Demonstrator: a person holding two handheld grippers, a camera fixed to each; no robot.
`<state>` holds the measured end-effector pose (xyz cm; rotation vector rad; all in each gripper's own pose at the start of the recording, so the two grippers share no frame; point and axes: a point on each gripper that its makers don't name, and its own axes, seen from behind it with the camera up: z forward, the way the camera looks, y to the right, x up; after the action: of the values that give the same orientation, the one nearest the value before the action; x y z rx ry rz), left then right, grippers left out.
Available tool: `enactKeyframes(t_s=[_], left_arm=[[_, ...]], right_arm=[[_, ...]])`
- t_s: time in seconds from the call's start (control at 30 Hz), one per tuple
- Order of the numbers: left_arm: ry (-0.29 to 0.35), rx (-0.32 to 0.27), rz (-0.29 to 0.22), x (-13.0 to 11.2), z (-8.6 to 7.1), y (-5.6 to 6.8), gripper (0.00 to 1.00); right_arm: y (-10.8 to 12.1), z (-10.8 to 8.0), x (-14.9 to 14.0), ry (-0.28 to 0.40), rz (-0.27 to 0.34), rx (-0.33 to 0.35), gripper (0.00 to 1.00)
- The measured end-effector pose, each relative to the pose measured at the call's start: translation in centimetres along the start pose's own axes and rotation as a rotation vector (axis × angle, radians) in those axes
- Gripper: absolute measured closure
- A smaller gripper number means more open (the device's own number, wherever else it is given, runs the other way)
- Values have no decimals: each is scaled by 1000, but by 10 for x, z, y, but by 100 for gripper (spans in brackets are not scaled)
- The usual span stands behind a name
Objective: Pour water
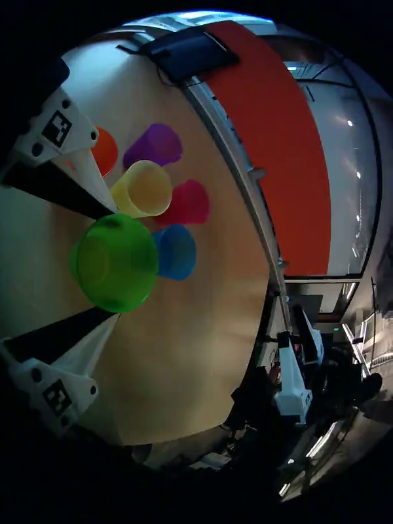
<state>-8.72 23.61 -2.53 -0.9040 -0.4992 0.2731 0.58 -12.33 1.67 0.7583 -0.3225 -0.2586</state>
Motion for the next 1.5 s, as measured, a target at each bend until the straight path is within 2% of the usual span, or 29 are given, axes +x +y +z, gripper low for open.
enactKeyframes(t_s=[0.3,0.7,1.5], left_arm=[[75,10,-21,21,-17,-5,13],[190,41,-24,50,-38,-15,13],[301,80,-9,74,-68,-22,13]], right_arm=[[-3,7,-4,-12,-5,12,0],[-11,24,-21,-52,-11,40,0],[-33,63,-52,-126,-28,109,0]])
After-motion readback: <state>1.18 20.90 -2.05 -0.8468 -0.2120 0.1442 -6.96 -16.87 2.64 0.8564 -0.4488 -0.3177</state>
